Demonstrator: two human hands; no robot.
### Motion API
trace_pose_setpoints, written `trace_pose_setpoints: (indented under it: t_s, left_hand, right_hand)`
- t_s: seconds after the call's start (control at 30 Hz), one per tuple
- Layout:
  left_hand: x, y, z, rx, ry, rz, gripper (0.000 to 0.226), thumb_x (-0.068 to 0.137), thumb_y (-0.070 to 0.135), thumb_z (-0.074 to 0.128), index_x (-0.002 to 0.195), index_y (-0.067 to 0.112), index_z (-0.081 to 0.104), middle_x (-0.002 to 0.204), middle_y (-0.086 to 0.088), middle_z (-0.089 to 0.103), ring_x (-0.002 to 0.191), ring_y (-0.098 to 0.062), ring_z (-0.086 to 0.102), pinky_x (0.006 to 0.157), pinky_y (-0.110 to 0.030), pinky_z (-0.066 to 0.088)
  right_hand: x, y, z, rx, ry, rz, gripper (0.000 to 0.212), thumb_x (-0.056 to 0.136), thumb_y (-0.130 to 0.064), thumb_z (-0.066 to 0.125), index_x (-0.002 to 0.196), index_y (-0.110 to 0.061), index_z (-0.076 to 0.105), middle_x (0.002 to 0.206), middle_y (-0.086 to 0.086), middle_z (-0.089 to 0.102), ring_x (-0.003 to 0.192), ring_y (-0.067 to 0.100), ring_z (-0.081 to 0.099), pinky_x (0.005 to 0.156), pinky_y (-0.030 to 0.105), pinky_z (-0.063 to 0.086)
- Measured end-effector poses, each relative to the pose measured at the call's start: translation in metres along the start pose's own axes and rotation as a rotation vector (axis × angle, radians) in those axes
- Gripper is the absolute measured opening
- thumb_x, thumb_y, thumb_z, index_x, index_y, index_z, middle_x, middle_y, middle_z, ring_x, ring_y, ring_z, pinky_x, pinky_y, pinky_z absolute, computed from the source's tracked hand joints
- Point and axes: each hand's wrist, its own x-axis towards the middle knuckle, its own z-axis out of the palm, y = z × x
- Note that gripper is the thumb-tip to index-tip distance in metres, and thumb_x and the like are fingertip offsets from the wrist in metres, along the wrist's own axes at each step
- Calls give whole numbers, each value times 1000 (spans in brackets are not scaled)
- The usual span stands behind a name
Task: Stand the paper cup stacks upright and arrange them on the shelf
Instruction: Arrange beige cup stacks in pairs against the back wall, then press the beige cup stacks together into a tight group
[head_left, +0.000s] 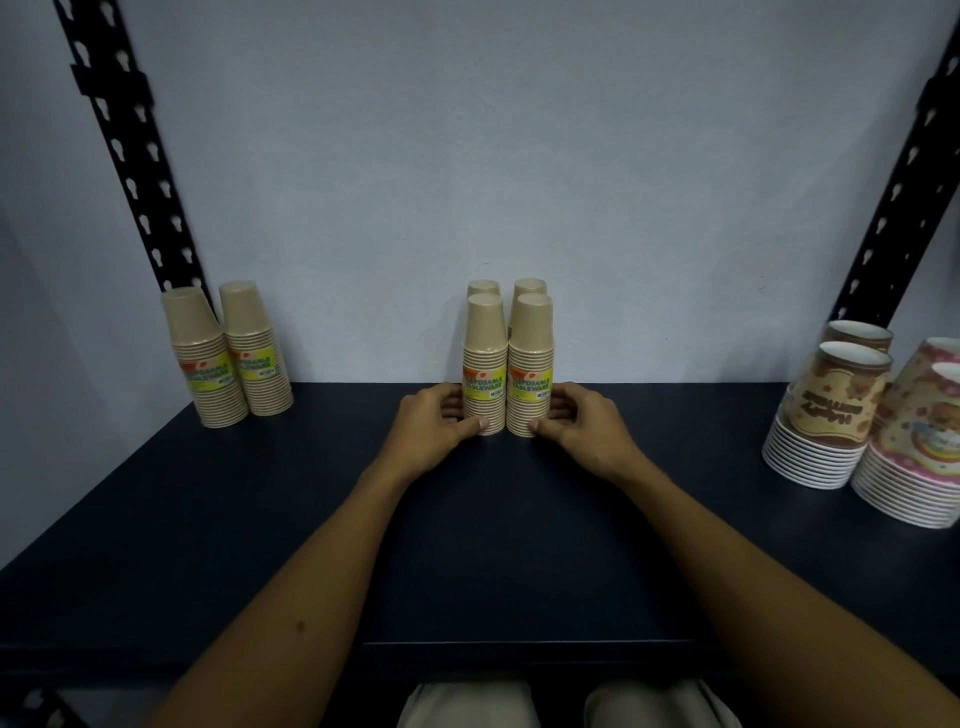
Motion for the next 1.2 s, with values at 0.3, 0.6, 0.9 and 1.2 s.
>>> trace_pose_setpoints:
  t_s: [0.3,0.6,0.9,1.2]
  left_hand:
    - [-8,3,-2,50,6,-10,59,77,27,81,130,13,58,122,-2,66,111,-13,63,98,-28,51]
    - [-31,3,-10,414,38,-68,37,90,31,64,123,14,62,130,-6,59,125,-21,52,98,-32,44]
    - [-58,3,-29,552,-27,-65,39,94,40,55,124,16,61,122,-3,63,111,-20,58,92,-38,50]
    - [-94,-19,-94,687,25,-169,54,90,56,53,128,17,57,126,-4,59,112,-21,56,93,-40,49]
  right_hand:
    - [-7,-2,-1,-66,26,-2,50,83,-20,75,129,-14,56,115,-3,65,103,8,61,92,21,49]
    - [-31,-7,2,-536,-5,43,23,92,-28,58,107,-13,65,109,5,64,95,19,60,82,39,54]
    - [-57,-34,36,-732,-48,-126,26,94,-34,47,94,-12,61,100,5,59,90,23,57,72,41,54]
    - [-35,-66,86,-629,-211,-256,31,95,-40,49,104,-13,61,108,6,62,94,21,59,80,42,53]
